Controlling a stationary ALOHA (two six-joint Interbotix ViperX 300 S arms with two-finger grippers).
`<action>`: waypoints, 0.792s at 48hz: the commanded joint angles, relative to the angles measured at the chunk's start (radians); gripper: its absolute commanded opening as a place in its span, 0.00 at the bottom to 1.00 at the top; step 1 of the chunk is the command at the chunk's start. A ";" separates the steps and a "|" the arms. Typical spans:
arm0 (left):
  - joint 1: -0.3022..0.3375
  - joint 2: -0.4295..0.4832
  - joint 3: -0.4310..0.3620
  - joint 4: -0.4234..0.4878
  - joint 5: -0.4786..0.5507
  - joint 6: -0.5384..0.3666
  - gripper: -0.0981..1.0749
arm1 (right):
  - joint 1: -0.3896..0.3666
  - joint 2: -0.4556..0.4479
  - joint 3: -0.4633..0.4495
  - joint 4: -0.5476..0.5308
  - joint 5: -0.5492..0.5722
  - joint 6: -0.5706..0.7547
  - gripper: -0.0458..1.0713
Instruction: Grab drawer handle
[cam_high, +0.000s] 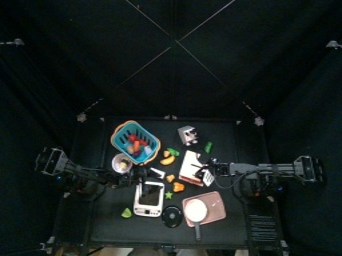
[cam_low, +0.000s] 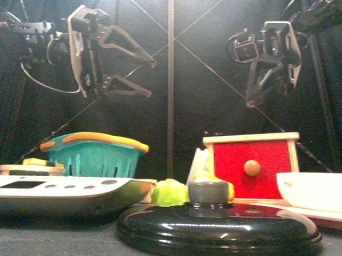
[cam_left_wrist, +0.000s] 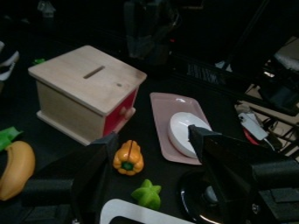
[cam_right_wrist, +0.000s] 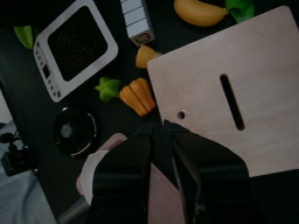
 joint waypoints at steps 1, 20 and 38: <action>-0.003 0.055 -0.078 -0.026 -0.018 -0.003 0.92 | -0.012 -0.029 0.006 -0.040 -0.017 -0.002 0.55; 0.000 0.273 -0.270 -0.270 -0.012 -0.002 0.92 | -0.063 -0.029 0.060 -0.164 -0.115 -0.002 0.54; 0.018 0.410 -0.411 -0.428 0.057 -0.002 0.92 | -0.126 -0.008 0.101 -0.235 -0.181 -0.002 0.53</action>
